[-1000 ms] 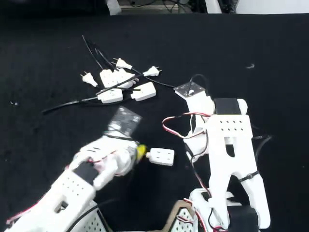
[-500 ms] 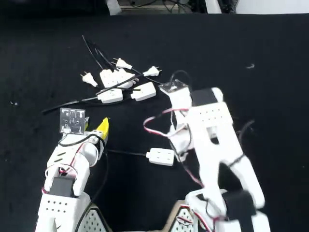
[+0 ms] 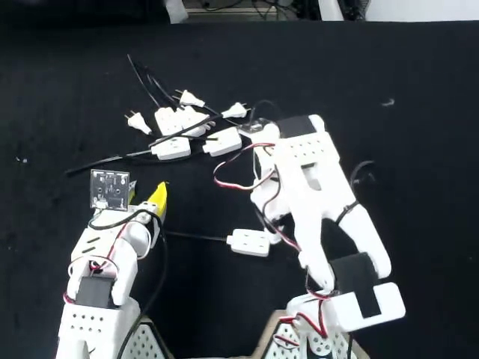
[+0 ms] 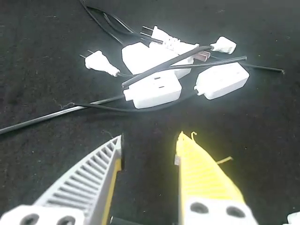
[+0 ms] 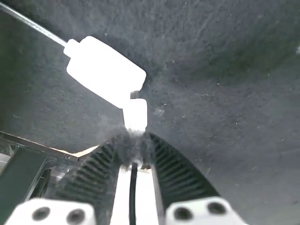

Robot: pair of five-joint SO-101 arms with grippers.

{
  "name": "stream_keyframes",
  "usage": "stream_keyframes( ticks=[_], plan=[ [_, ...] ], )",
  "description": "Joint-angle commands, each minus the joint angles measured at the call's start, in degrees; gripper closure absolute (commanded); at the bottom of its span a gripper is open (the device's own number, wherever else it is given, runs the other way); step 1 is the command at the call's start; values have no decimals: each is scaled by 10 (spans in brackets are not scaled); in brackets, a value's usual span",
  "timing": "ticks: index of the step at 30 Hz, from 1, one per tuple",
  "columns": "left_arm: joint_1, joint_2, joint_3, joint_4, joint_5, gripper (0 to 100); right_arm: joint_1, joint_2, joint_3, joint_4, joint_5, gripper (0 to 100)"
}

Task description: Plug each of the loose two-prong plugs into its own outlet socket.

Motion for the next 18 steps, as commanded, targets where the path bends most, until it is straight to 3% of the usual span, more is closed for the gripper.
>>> stream_keyframes(
  ticks=[1, 6, 18],
  plan=[
    [-4, -7, -5, 2, 7, 809, -22, -45, -23, 14, 0, 987],
    [-4, -7, -5, 2, 7, 809, -64, -61, 16, 1, -7, 987],
    [-4, -7, -4, 3, 7, 809, -56, -58, 26, 9, -35, 988]
  ],
)
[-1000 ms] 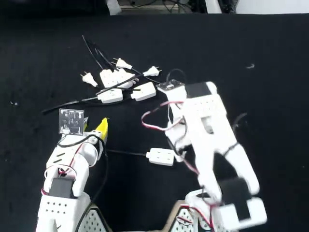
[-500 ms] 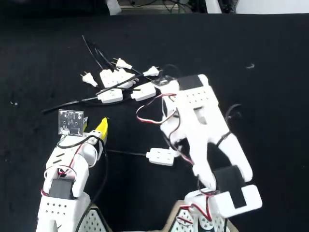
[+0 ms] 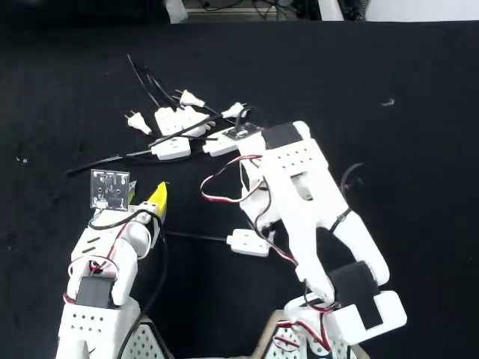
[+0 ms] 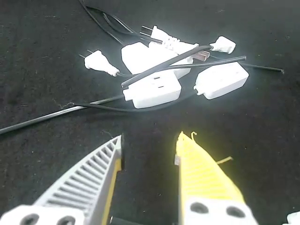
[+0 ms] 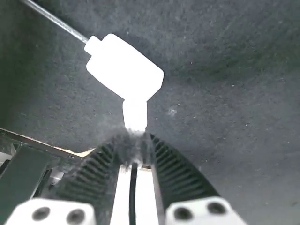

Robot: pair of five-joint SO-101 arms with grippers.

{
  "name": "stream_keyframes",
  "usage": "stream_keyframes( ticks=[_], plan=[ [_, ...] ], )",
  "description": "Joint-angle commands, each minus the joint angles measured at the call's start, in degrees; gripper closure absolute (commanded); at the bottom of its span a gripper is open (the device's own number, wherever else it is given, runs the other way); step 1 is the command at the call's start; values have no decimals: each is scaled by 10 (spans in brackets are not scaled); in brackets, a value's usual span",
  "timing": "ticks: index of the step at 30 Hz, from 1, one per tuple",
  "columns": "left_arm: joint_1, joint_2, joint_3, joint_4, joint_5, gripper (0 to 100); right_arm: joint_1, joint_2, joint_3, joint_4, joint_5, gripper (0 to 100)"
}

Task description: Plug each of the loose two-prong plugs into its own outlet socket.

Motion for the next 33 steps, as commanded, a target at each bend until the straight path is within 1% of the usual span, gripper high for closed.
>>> stream_keyframes(
  ticks=[1, 6, 15, 20, 22, 25, 33],
  plan=[
    [-5, -7, -4, 3, 7, 809, -4, -26, 10, 7, -4, 988],
    [-5, -7, -4, 3, 7, 809, -6, -33, 29, -14, 10, 987],
    [-6, -7, -4, 3, 7, 809, -11, -111, 46, -3, 125, 987],
    [-6, -7, -4, 2, 7, 809, -48, -114, 103, -5, 171, 987],
    [-6, -7, -4, 2, 6, 809, -62, -114, 116, -8, 176, 987],
    [-6, -7, -4, 2, 5, 809, -58, -114, 129, -36, 174, 987],
    [-24, -7, -1, 0, 6, 809, 5, -113, 130, -91, 174, 987]
  ],
)
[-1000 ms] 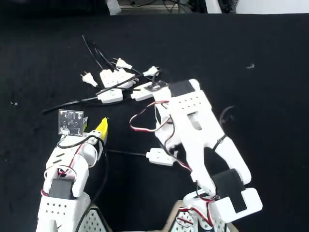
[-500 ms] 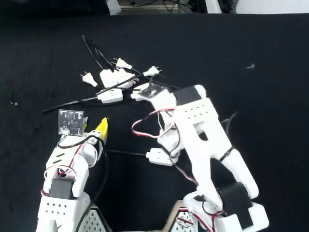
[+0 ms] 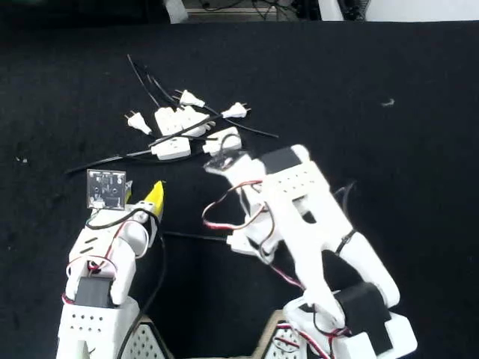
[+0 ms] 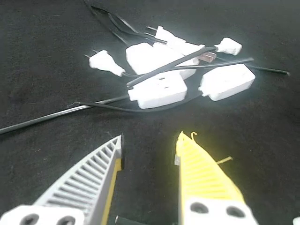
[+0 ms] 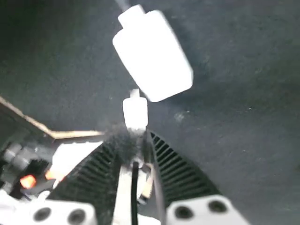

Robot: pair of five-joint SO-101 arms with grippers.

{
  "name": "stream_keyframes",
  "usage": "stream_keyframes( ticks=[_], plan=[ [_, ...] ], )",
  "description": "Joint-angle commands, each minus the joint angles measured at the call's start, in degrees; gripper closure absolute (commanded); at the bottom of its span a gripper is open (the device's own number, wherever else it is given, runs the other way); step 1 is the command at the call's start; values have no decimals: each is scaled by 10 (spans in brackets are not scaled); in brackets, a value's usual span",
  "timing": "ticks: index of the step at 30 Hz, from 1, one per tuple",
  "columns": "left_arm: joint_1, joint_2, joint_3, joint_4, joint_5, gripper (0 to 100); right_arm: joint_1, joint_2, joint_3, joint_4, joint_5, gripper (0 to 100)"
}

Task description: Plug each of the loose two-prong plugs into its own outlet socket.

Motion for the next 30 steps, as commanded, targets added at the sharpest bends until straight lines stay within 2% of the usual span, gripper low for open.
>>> stream_keyframes(
  ticks=[1, 17, 23, 30],
  plan=[
    [-10, -7, -1, 0, 6, 809, 26, -25, -5, -24, 6, 987],
    [-10, -7, -1, 2, 6, 809, 31, -25, -10, -75, 5, 988],
    [-10, -7, -1, 2, 6, 809, 91, -23, -46, -75, 15, 988],
    [-10, -7, -1, 2, 6, 809, 128, 31, -87, -62, 33, 988]
  ],
)
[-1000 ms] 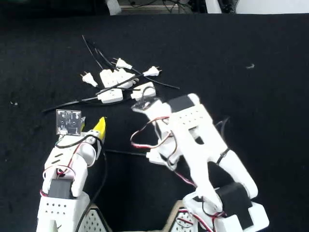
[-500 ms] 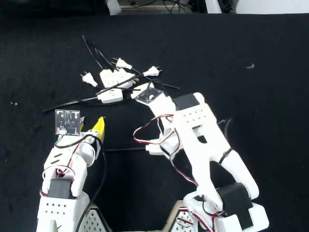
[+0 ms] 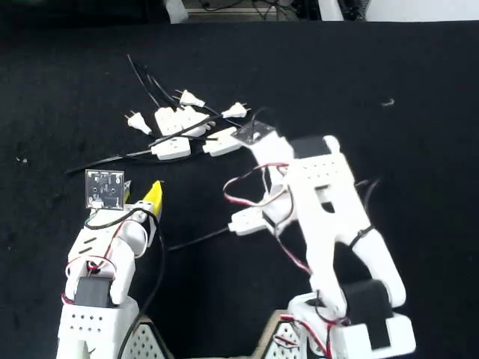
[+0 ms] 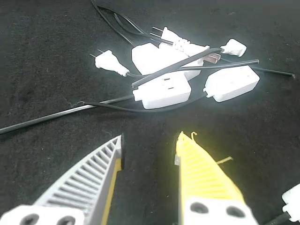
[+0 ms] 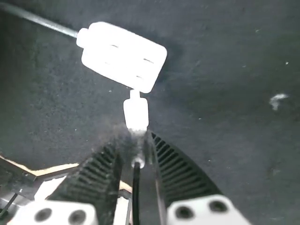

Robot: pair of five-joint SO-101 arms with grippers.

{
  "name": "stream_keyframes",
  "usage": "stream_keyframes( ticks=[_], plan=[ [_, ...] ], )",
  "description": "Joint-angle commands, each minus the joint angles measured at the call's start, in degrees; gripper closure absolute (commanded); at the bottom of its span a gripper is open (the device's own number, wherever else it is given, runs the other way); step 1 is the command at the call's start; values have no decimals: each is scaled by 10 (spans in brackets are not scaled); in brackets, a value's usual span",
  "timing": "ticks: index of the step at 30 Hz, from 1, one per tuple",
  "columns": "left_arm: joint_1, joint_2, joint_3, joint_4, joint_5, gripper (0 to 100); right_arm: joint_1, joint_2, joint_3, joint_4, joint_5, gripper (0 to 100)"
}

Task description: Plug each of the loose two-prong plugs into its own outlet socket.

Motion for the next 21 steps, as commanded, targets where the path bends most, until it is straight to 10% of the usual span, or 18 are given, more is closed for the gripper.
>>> stream_keyframes(
  ticks=[1, 21],
  plan=[
    [-4, -7, -1, 2, 6, 809, 26, 14, -61, 4, 6, 988],
    [-5, -7, -1, 2, 5, 809, -42, 93, -204, 76, 7, 988]
  ],
)
